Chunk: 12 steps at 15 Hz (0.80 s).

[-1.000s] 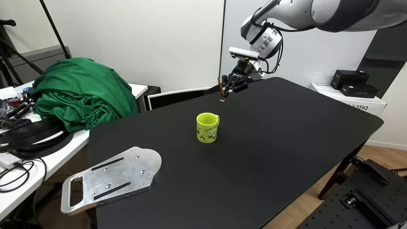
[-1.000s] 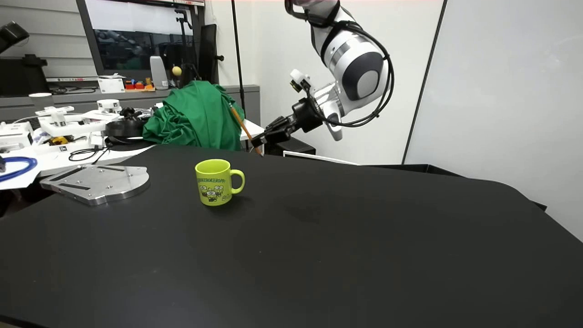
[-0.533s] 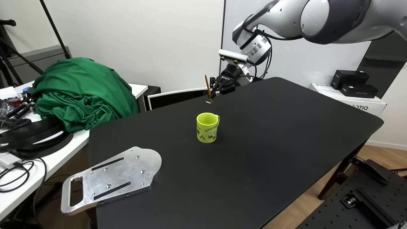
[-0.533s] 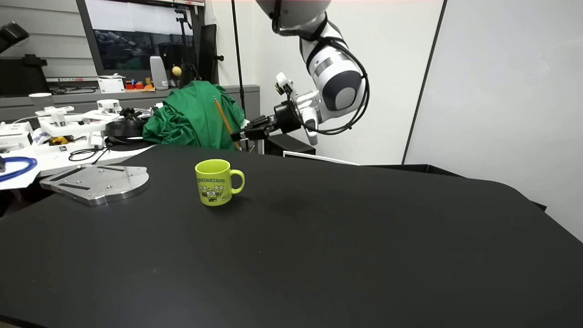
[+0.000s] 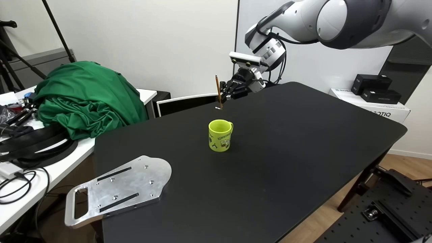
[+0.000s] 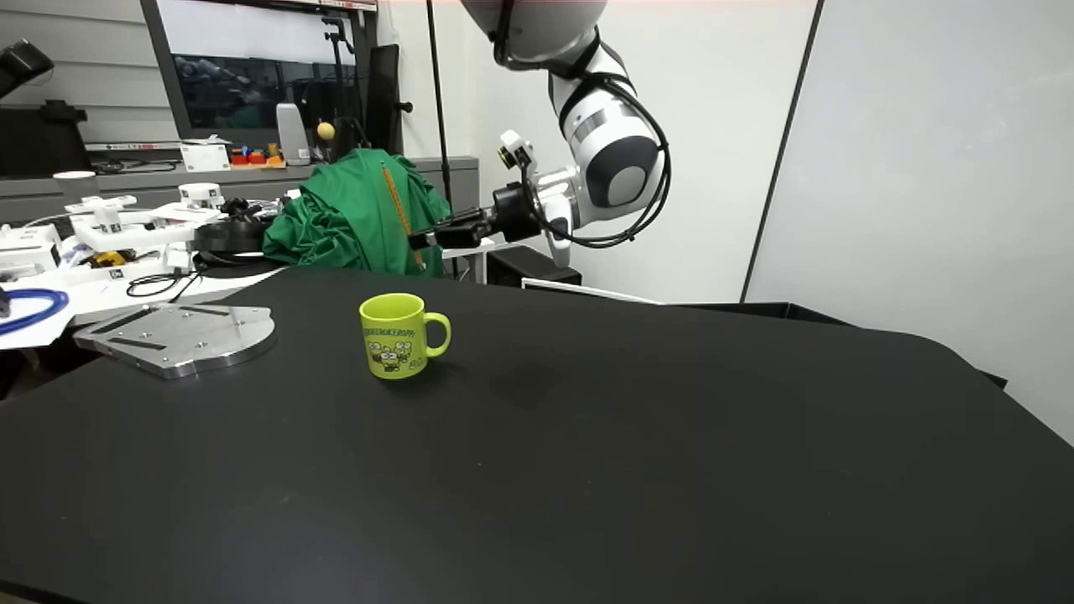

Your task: Pick the marker and put it in the cup

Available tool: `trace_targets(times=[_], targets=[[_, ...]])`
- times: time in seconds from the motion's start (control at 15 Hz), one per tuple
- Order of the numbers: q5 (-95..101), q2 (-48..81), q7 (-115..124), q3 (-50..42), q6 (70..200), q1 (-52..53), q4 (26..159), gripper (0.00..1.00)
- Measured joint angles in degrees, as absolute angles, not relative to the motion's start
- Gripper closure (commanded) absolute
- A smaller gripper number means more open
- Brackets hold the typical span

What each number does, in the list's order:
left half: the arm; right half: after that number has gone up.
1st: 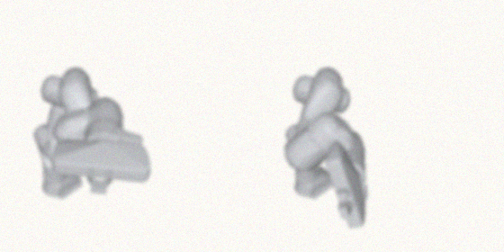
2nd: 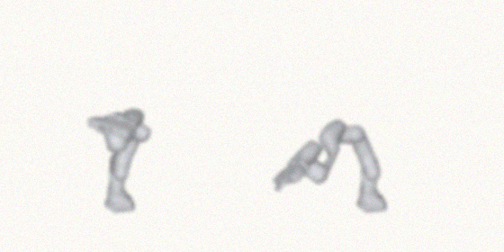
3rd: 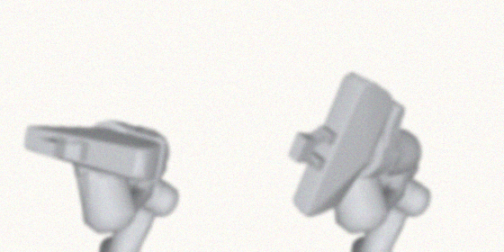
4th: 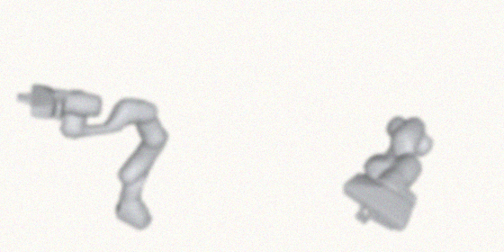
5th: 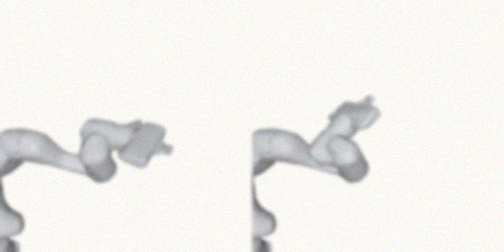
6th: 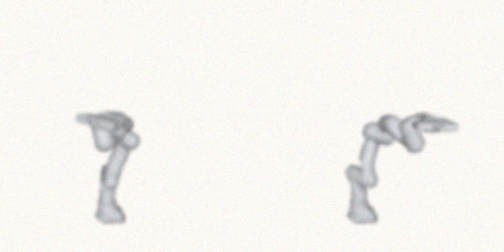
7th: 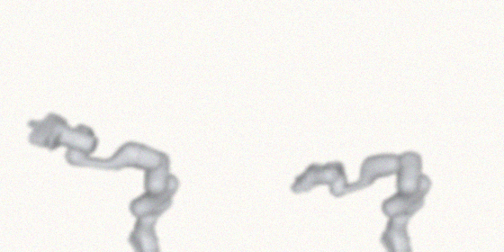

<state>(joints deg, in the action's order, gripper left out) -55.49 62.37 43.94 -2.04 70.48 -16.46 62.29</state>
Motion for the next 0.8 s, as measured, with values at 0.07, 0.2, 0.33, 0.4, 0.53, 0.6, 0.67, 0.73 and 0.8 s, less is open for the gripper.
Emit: trace_targets(times=[0.07,0.2,0.33,0.4,0.53,0.6,0.67,0.73,0.8], targets=[[-55.67,62.58,43.96,-2.04,70.02,-16.45,62.29,0.98],[-56.17,63.05,43.99,-2.04,69.51,-16.44,62.32,0.98],[-56.31,63.55,44.01,-2.04,69.06,-16.43,62.34,0.98],[-56.32,63.83,44.02,-2.04,68.96,-16.42,62.36,0.98],[-56.32,64.41,44.02,-2.05,68.87,-16.37,62.47,0.98],[-56.32,64.64,44.02,-2.06,68.81,-16.29,62.62,0.98],[-56.32,64.86,44.02,-2.06,68.75,-16.17,62.77,0.98],[-56.32,65.07,44.02,-2.07,68.71,-16.03,62.91,0.98],[-56.32,65.29,44.02,-2.09,68.69,-15.85,63.05,0.98]])
